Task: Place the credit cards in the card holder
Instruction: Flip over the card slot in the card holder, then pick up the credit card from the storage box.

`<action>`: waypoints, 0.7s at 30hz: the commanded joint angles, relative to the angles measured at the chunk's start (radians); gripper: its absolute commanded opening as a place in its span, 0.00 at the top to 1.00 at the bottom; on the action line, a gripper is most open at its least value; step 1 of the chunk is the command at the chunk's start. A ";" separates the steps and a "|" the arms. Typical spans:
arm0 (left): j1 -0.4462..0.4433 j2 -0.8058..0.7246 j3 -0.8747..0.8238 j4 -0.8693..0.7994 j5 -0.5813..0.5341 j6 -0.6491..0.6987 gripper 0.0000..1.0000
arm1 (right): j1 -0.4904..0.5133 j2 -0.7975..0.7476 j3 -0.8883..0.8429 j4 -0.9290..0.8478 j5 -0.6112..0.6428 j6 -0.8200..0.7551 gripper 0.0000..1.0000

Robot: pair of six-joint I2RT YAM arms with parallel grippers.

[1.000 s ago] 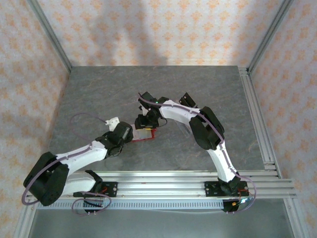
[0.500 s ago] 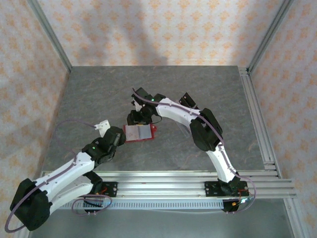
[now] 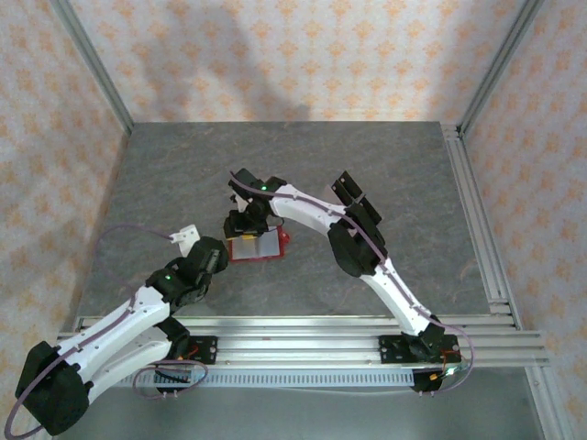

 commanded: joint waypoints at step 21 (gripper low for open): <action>0.015 0.340 0.181 0.061 0.054 0.098 0.34 | -0.274 -0.605 -0.454 -0.115 0.375 -0.231 0.52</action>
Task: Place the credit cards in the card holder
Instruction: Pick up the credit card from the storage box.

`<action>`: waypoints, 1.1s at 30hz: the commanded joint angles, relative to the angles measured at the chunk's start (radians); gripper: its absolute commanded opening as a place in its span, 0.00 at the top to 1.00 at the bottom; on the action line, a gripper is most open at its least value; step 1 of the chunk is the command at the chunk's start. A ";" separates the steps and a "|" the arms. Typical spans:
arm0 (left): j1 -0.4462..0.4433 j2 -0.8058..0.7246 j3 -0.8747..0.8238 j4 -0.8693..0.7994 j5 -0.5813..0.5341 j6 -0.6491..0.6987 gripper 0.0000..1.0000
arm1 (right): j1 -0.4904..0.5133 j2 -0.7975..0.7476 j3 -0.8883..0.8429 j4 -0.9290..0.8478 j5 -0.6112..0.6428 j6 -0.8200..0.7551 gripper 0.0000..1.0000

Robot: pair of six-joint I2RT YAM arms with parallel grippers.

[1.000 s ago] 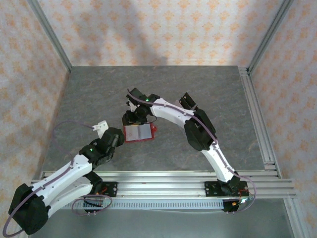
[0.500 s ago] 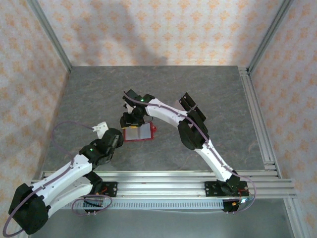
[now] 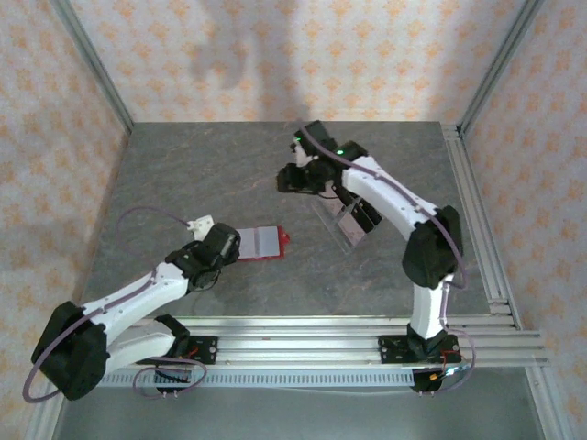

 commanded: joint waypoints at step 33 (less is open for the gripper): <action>0.073 0.300 0.157 0.073 0.076 0.101 0.34 | -0.037 0.295 0.144 -0.274 0.591 -0.335 0.62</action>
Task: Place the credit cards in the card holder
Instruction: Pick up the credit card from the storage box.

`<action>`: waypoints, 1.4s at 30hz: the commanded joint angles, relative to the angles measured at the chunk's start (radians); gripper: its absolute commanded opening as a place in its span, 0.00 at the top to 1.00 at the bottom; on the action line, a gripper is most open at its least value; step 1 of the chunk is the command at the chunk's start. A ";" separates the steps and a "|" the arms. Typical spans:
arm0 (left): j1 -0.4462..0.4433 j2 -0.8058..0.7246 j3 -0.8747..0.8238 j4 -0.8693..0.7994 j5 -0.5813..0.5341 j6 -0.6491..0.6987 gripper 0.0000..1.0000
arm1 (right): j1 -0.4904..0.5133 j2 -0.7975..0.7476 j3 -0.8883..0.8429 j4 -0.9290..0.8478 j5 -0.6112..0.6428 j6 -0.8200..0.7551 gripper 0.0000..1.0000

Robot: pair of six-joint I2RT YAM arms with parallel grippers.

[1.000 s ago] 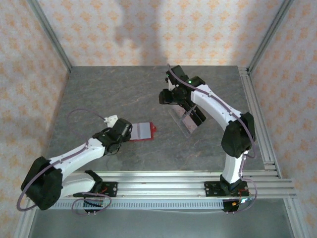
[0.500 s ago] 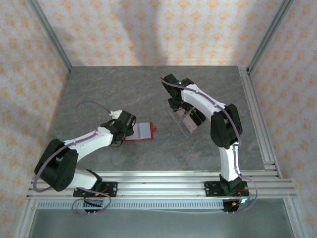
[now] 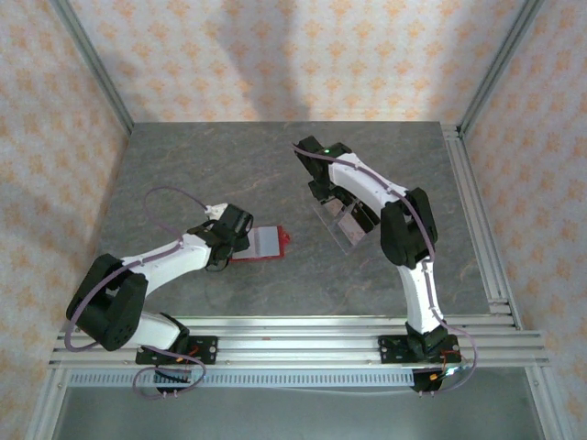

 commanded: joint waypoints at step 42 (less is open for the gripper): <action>0.008 0.002 -0.004 0.037 0.014 0.001 0.35 | -0.020 0.018 0.082 -0.076 -0.101 -0.024 0.91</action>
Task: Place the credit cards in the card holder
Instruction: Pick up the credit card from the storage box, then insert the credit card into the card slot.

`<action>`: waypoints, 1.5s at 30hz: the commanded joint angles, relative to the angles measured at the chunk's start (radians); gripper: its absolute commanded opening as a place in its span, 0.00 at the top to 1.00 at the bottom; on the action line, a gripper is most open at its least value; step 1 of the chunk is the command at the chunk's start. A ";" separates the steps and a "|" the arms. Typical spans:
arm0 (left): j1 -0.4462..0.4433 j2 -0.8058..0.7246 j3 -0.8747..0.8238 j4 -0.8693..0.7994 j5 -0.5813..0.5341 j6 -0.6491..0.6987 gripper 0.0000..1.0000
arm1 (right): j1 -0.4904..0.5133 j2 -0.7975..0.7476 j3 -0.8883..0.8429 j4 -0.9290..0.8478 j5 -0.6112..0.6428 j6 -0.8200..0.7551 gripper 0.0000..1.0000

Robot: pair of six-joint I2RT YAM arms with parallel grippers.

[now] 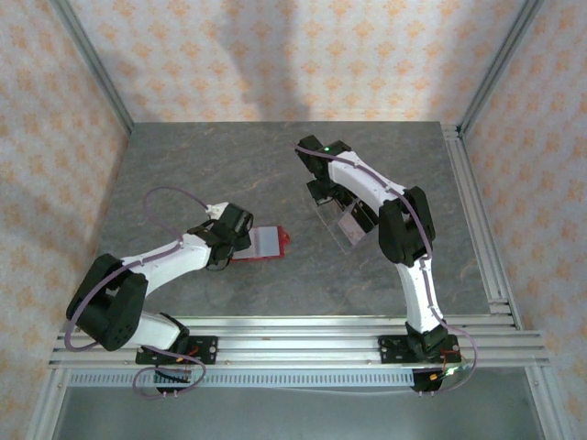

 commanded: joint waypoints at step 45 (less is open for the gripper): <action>0.009 0.095 0.010 -0.070 -0.064 0.068 0.35 | 0.161 -0.382 -0.782 1.160 -0.684 0.706 1.00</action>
